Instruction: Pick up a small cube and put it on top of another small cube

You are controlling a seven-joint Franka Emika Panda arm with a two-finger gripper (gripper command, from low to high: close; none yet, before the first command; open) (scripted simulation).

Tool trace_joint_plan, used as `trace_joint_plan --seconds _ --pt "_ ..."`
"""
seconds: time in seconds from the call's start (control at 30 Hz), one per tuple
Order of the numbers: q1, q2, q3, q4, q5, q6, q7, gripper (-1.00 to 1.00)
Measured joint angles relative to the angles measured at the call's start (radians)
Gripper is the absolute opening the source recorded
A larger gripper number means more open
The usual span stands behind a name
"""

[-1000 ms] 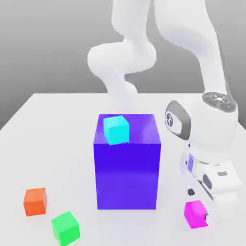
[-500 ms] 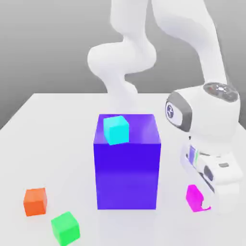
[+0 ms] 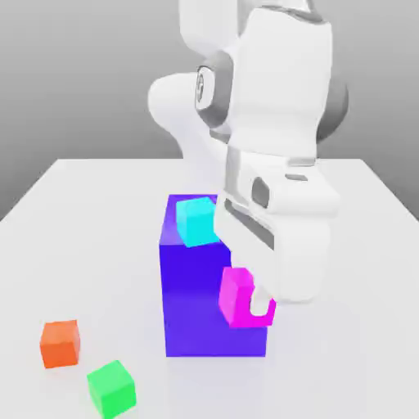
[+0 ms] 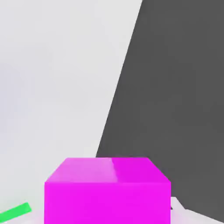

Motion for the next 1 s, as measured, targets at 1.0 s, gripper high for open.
trace_joint_plan --seconds 1.0 --pt "0.012 0.183 -0.364 -0.022 0.385 0.024 -1.899 -1.0"
